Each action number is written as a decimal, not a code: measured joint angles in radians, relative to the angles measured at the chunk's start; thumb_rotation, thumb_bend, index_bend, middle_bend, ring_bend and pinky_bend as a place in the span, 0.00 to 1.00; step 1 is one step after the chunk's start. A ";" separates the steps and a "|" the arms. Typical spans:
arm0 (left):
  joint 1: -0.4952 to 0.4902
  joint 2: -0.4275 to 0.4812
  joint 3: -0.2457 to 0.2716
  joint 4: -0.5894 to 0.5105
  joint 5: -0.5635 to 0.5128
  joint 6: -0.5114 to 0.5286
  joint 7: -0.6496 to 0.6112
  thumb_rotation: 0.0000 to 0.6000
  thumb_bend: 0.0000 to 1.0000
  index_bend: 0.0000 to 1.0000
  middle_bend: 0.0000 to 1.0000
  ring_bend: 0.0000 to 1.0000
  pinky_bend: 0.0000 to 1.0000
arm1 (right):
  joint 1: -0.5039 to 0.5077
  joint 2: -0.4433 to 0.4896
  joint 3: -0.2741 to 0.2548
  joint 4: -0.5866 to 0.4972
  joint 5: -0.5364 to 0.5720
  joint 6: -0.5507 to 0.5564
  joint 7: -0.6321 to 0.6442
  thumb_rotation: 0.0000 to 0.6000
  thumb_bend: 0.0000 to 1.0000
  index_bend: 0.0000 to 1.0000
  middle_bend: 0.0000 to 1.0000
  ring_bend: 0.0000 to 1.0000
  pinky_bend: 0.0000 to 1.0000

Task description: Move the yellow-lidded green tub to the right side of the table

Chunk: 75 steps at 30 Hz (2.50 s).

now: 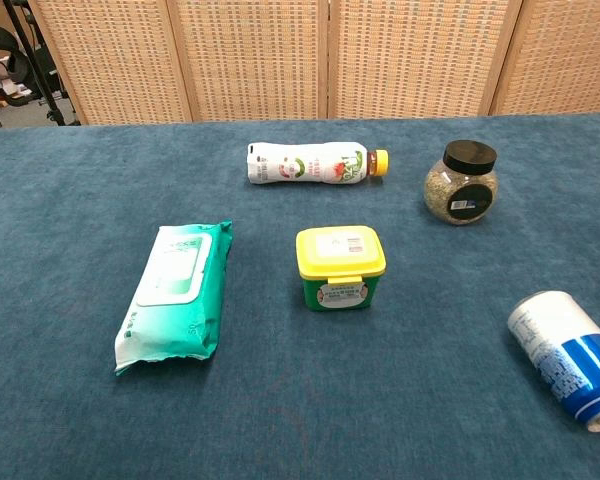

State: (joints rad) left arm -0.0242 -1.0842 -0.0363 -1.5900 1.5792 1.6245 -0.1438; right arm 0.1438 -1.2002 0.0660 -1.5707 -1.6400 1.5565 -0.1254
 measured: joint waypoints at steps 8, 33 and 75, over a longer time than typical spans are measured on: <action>0.002 -0.001 -0.004 0.000 -0.009 0.001 0.001 1.00 0.08 0.00 0.00 0.00 0.00 | 0.043 0.015 -0.001 0.005 -0.017 -0.061 0.037 1.00 0.00 0.00 0.00 0.00 0.00; -0.025 -0.002 -0.038 0.010 -0.099 -0.077 -0.003 1.00 0.08 0.00 0.00 0.00 0.00 | 0.507 -0.207 0.143 -0.095 0.276 -0.660 -0.284 1.00 0.00 0.00 0.00 0.00 0.00; -0.031 0.014 -0.054 0.026 -0.130 -0.103 -0.055 1.00 0.08 0.00 0.00 0.00 0.00 | 0.720 -0.377 0.134 0.028 0.451 -0.652 -0.349 1.00 0.54 0.48 0.59 0.51 0.47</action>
State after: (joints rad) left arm -0.0556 -1.0702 -0.0903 -1.5636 1.4497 1.5219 -0.1985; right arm 0.8638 -1.5777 0.1996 -1.5423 -1.1894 0.9048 -0.4741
